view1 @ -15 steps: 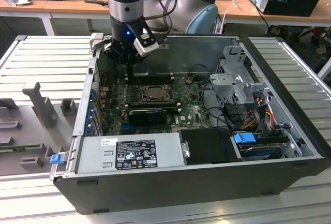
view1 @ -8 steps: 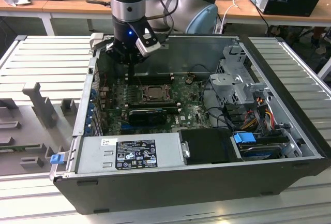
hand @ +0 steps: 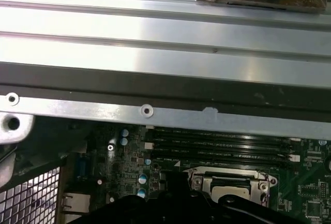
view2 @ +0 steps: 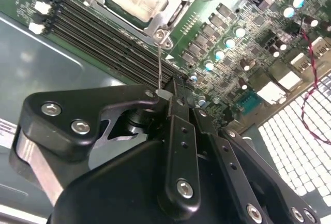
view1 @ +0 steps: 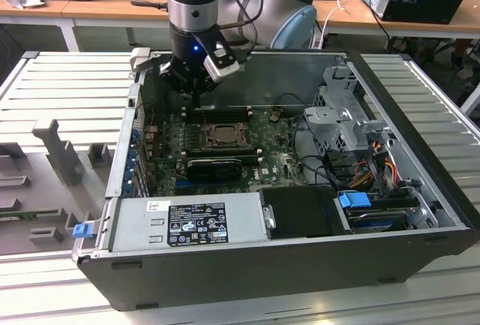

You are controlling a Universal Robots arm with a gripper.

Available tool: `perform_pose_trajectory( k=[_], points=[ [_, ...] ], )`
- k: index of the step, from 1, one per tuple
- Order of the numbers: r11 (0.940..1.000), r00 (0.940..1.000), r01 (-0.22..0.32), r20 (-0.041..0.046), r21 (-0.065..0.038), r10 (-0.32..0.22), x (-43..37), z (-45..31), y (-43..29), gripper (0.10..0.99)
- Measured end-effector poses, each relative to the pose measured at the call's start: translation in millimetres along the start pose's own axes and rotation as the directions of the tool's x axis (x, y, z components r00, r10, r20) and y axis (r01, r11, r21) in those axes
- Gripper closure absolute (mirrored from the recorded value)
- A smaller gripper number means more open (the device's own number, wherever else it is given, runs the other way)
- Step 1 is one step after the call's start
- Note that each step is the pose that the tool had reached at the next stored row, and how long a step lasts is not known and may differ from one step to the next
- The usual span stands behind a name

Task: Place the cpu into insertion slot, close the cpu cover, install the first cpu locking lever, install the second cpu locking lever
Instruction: 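Install the first cpu locking lever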

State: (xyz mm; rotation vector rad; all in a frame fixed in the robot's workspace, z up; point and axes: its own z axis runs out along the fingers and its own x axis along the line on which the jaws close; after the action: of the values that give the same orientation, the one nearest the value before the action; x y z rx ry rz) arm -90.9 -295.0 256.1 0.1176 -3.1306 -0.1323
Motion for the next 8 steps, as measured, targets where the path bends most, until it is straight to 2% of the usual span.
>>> perform_pose_trajectory(
  k=[6,8],
  points=[
    [1.0000,1.0000,0.000,0.0001,0.000,0.000,-13.5,1.9,-1.2,0.980],
    [1.0000,1.0000,0.000,-0.0002,0.000,0.000,-25.4,3.6,-2.2,0.980]
  ],
)
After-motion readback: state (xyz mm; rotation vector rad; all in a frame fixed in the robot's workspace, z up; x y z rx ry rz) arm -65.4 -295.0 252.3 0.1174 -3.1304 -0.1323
